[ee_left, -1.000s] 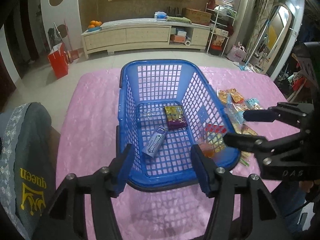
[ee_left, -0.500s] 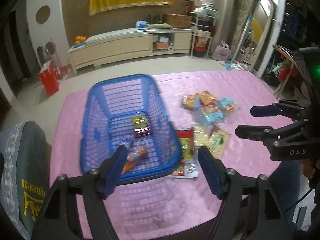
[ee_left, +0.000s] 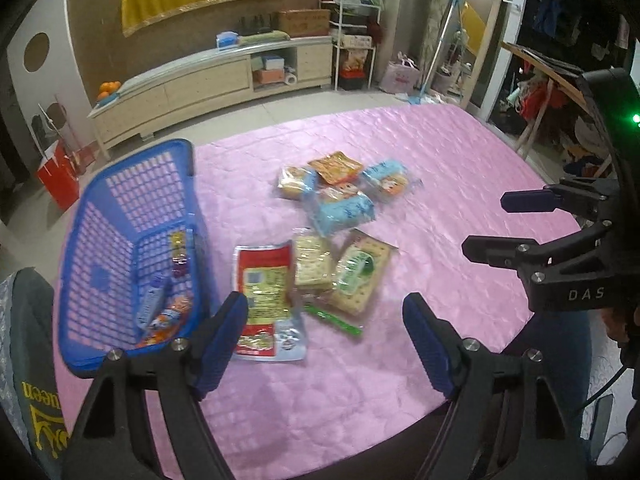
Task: Organize snacks
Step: 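Move the left gripper over the blue-labelled cake pack and lower it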
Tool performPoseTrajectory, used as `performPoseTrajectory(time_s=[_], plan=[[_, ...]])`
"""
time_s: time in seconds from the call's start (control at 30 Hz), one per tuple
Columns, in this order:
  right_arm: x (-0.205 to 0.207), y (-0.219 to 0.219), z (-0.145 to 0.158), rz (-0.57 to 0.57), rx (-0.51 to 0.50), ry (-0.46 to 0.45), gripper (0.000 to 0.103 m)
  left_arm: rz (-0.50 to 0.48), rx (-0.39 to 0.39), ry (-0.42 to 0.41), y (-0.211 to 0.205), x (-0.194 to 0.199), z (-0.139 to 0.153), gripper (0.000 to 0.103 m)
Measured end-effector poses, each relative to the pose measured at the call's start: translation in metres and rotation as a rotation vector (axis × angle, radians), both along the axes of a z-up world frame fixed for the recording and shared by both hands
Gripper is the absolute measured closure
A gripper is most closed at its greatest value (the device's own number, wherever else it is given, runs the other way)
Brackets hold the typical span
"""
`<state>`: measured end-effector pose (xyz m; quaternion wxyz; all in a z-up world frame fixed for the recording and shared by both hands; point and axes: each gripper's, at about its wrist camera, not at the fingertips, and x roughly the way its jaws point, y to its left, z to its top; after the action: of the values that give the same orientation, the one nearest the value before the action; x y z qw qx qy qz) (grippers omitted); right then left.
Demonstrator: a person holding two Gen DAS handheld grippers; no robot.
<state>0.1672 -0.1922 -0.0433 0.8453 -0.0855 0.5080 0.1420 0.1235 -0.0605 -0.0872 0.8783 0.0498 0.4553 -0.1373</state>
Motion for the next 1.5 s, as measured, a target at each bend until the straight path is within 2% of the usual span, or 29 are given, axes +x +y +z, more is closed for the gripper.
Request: performPoseTrajectory(time_s=[0.13, 0.3, 0.7, 1.0, 1.17, 1.3, 1.43, 1.5], plan=[[0.005, -0.009, -0.014, -0.001, -0.019, 0.005, 0.018, -0.006, 0.002, 0.025, -0.013, 0.007, -0.014, 0.025], [0.015, -0.015, -0.032, 0.010, 0.009, 0.036, 0.018, -0.018, 0.013, 0.046, -0.027, 0.020, -0.031, 0.025], [0.070, -0.039, -0.045, -0.036, 0.017, 0.074, 0.018, -0.019, 0.018, 0.124, -0.047, 0.081, -0.048, 0.025], [0.117, -0.053, -0.050, -0.055, -0.025, 0.068, 0.015, 0.038, -0.045, 0.194, -0.059, 0.132, -0.062, 0.025], [0.135, -0.055, -0.058, -0.047, -0.027, 0.068, 0.014, 0.072, -0.032, 0.223, -0.065, 0.154, -0.075, 0.025], [0.154, -0.058, -0.062, -0.063, -0.061, 0.057, 0.014, 0.068, 0.022, 0.214, -0.078, 0.171, -0.083, 0.025], [0.165, -0.058, -0.062, -0.056, -0.043, 0.019, 0.014, 0.092, -0.002, 0.260, -0.082, 0.190, -0.101, 0.025], [0.168, -0.054, -0.066, -0.042, -0.040, 0.016, 0.014, 0.109, 0.011, 0.267, -0.083, 0.197, -0.109, 0.025]])
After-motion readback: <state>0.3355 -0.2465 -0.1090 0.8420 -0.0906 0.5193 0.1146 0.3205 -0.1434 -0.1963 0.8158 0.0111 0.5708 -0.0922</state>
